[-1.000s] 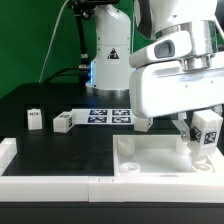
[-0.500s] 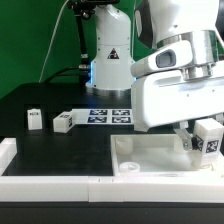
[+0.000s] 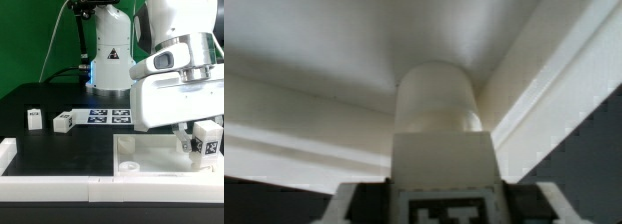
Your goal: Assemble one leg
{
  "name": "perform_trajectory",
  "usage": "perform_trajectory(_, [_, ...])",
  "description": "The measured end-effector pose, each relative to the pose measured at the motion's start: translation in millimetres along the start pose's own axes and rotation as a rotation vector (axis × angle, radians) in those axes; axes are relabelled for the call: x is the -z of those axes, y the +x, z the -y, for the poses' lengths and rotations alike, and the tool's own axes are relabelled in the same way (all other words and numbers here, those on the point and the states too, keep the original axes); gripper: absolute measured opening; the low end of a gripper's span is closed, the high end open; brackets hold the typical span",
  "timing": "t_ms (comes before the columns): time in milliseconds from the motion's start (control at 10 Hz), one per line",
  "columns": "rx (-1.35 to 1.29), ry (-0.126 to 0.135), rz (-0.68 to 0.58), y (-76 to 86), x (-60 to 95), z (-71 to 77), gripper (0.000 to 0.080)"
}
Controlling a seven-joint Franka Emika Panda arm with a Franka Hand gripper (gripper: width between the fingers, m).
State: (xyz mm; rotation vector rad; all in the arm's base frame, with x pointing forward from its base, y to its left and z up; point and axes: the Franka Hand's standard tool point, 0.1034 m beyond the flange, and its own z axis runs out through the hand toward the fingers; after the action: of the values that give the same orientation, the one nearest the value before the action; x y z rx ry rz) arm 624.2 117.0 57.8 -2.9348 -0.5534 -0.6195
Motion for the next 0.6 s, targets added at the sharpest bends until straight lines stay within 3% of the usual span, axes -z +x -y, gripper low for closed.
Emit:
perform_trajectory(100, [0.0,0.0,0.0,-0.1,-0.1,0.0,0.0288])
perform_trajectory(300, [0.0,0.0,0.0,-0.1,-0.1,0.0,0.057])
perform_trajectory(400, [0.0,0.0,0.0,-0.1,-0.1,0.0,0.057])
perform_trajectory(500, [0.0,0.0,0.0,-0.1,-0.1,0.0,0.0633])
perform_trajectory(600, [0.0,0.0,0.0,-0.1,-0.1,0.0,0.0645])
